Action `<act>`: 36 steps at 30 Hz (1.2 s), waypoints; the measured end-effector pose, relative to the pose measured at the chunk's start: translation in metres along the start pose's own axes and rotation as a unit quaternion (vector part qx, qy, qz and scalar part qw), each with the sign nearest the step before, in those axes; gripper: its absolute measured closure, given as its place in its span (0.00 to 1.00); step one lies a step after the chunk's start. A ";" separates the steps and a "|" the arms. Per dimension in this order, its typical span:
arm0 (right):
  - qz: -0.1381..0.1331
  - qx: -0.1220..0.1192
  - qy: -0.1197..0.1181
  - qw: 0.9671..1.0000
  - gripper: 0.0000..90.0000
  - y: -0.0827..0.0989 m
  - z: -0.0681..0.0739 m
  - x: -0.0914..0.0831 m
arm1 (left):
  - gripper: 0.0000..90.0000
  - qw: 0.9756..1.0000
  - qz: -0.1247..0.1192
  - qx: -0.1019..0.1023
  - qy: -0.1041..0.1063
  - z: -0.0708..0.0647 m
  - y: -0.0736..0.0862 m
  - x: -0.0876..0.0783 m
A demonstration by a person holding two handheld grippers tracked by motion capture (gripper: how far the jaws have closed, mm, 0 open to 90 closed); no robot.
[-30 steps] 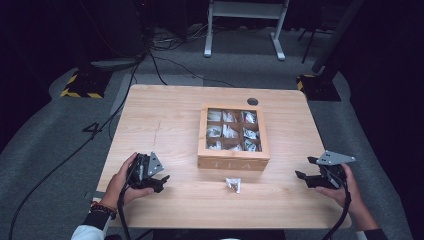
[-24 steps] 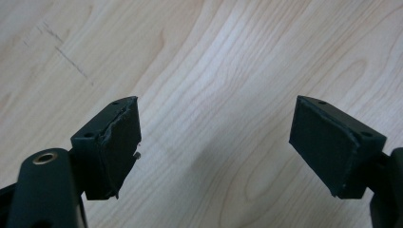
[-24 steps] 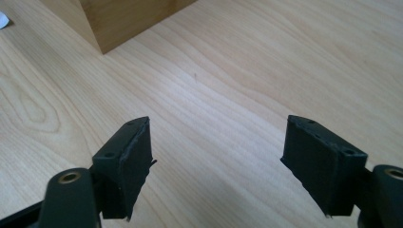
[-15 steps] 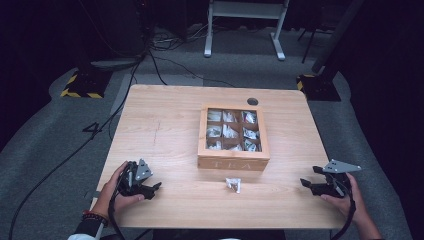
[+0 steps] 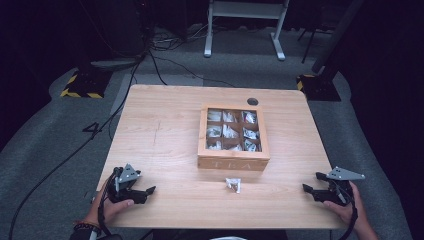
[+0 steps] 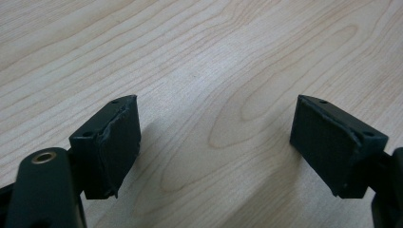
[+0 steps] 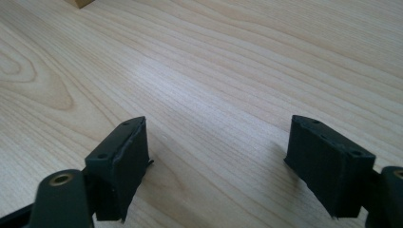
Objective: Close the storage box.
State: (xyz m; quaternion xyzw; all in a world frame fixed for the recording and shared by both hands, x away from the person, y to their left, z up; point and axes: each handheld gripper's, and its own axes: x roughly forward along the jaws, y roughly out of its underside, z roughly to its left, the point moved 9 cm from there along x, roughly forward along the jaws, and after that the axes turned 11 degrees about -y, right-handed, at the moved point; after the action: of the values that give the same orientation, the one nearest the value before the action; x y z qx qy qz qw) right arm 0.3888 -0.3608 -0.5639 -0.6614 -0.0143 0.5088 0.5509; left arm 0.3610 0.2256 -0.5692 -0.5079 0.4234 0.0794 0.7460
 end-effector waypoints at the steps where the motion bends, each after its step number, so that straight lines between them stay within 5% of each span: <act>1: 0.000 0.000 0.000 1.000 0.24 0.000 0.000 0.000 | 0.20 1.000 0.000 -0.001 0.000 0.000 0.000 0.000; 36: -0.001 0.003 0.001 1.000 0.24 0.000 0.000 0.000 | 0.19 1.000 -0.002 0.000 -0.002 0.001 0.000 0.000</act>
State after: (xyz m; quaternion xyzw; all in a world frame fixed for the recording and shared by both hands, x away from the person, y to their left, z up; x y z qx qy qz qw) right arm 0.3888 -0.3611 -0.5639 -0.6601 -0.0132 0.5078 0.5534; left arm 0.3618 0.2264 -0.5692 -0.5084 0.4207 0.0794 0.7471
